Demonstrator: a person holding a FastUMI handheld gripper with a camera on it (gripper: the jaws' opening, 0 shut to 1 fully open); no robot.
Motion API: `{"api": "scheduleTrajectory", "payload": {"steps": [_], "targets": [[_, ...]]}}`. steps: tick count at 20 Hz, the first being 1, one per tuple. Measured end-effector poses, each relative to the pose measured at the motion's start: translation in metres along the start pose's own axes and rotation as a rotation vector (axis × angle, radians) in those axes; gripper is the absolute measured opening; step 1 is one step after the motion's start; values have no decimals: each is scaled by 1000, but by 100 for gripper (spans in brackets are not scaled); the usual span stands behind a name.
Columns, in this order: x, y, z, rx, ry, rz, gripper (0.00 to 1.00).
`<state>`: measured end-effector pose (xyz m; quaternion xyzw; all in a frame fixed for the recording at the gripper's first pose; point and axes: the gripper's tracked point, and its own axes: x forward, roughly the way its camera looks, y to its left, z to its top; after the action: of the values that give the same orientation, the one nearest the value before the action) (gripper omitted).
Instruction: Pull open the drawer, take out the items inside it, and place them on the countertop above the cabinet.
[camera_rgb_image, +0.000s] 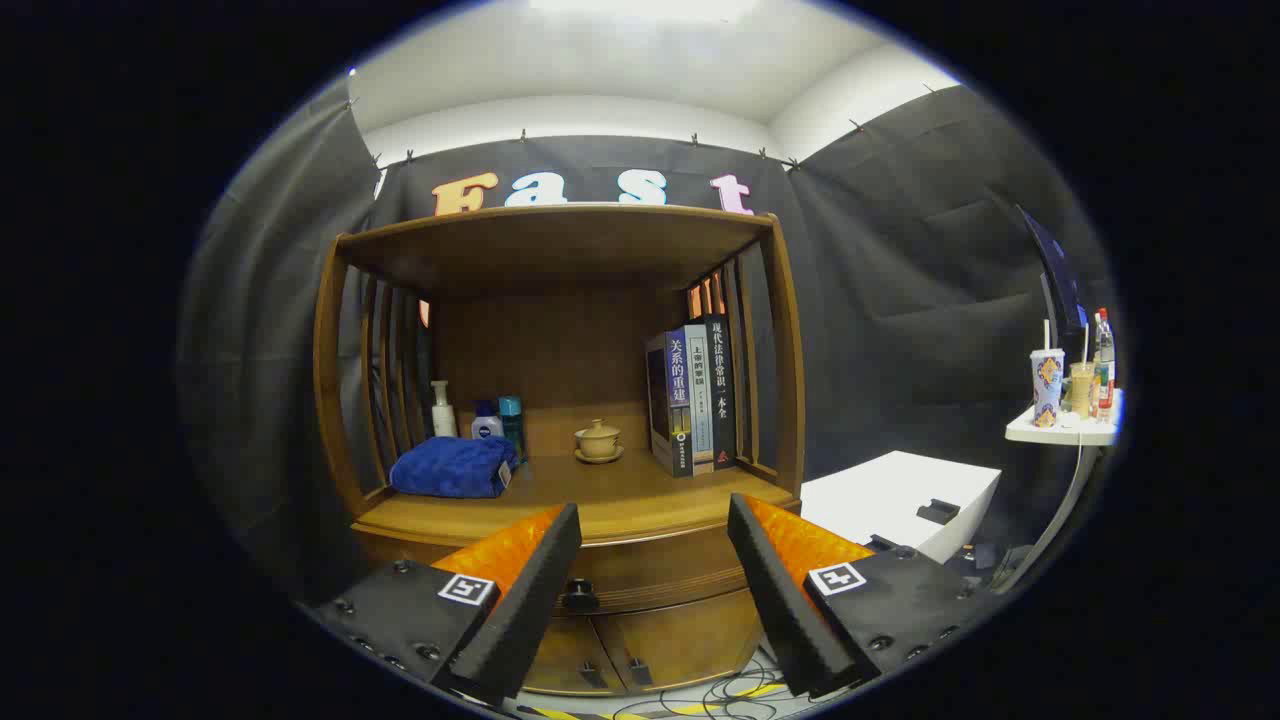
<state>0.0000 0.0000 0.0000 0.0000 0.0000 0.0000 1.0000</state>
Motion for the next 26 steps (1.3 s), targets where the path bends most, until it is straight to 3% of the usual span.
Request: {"api": "scheduleTrajectory", "payload": {"steps": [20,26], "targets": [[3,1,-7,11,1,10,98],[38,12,-29,-27,-8,39,98]]}}
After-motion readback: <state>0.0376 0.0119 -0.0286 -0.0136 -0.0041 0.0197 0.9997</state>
